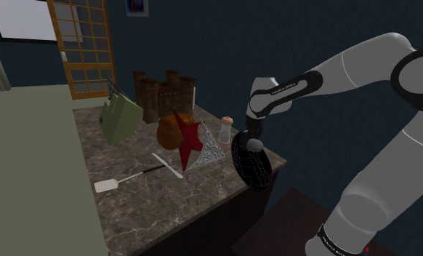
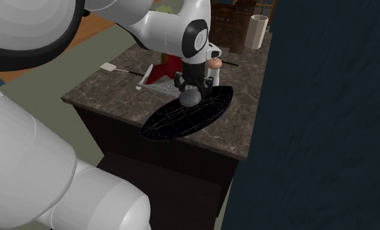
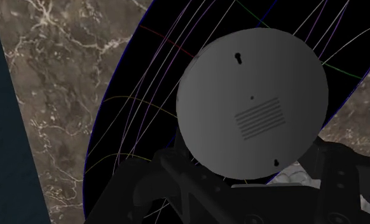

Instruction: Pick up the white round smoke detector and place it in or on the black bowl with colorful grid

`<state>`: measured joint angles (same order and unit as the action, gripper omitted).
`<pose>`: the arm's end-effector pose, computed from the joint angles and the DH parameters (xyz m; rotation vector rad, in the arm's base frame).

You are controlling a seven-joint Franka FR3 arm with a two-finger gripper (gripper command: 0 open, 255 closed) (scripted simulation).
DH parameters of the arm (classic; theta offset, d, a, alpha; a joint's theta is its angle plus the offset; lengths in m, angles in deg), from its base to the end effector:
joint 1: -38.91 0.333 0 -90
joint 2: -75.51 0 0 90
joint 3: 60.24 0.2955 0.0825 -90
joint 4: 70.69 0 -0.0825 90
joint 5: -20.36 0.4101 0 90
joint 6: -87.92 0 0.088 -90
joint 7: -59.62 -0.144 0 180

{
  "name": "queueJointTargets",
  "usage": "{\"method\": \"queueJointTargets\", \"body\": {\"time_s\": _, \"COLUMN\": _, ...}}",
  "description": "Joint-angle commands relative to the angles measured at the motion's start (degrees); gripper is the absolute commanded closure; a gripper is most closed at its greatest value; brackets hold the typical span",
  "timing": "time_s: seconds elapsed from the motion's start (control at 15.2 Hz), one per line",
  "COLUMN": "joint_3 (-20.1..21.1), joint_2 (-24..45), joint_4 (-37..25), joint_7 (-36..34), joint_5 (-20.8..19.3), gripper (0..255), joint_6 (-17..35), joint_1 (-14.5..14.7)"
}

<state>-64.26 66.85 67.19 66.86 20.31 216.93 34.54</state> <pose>0.4892 -0.0714 0.2977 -3.1311 0.0293 0.0042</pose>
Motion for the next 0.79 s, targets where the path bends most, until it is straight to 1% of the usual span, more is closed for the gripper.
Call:
{"method": "queueJointTargets", "body": {"time_s": 0.0, "joint_3": 0.0, "joint_2": 0.03, "joint_4": -0.01, "joint_7": 0.0, "joint_5": 0.0, "gripper": 255, "joint_6": 0.04, "joint_1": 0.0}}
{"method": "queueJointTargets", "body": {"time_s": 0.13, "joint_3": 0.0, "joint_2": 0.03, "joint_4": -0.01, "joint_7": 0.0, "joint_5": 0.0, "gripper": 255, "joint_6": 0.04, "joint_1": 0.0}}
{"method": "queueJointTargets", "body": {"time_s": 0.2, "joint_3": 0.0, "joint_2": 0.03, "joint_4": -0.01, "joint_7": 0.0, "joint_5": 0.0, "gripper": 0, "joint_6": 0.04, "joint_1": 0.0}}
{"method": "queueJointTargets", "body": {"time_s": 0.53, "joint_3": 0.0, "joint_2": 0.03, "joint_4": -0.01, "joint_7": 0.0, "joint_5": 0.0, "gripper": 0, "joint_6": 0.04, "joint_1": 0.0}}
{"method": "queueJointTargets", "body": {"time_s": 0.73, "joint_3": 0.06, "joint_2": -2.96, "joint_4": -3.15, "joint_7": -0.18, "joint_5": -0.22, "gripper": 0, "joint_6": -6.08, "joint_1": -0.04}}
